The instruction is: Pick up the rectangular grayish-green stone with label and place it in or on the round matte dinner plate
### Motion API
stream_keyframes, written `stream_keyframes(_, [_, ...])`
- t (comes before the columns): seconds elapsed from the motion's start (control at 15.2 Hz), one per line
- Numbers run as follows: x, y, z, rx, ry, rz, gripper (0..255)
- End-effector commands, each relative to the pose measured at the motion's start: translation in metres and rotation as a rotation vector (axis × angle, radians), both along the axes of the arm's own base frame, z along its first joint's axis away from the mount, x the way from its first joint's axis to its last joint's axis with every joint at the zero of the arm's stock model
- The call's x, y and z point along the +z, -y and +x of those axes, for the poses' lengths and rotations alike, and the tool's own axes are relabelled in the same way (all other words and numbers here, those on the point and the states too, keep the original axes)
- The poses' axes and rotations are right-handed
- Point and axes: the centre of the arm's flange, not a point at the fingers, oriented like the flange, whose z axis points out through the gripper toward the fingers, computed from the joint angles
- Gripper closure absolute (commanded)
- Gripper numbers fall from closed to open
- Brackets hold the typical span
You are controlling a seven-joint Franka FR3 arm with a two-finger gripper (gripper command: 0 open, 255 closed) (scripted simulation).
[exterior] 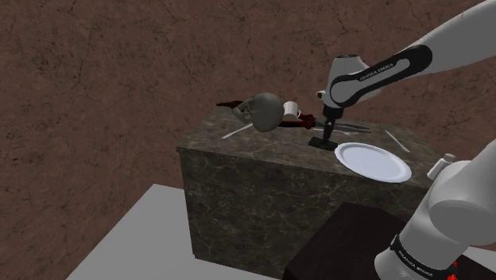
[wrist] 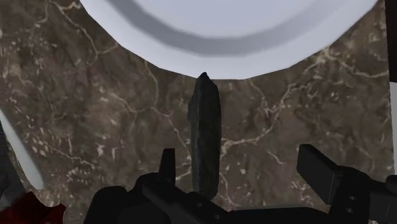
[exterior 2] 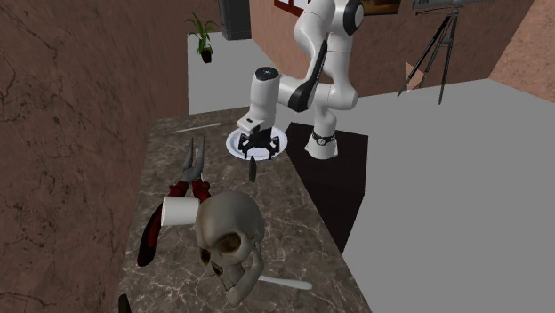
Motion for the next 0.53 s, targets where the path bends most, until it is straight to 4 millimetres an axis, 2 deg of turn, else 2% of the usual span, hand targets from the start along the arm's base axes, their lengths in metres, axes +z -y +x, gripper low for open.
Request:
stream_keyframes(0.0, [-0.014, 0.014, 0.009, 0.037, 0.001, -0.015, 0])
stream_keyframes(0.46, [-0.051, 0.019, 0.010, 0.037, 0.001, -0.015, 0])
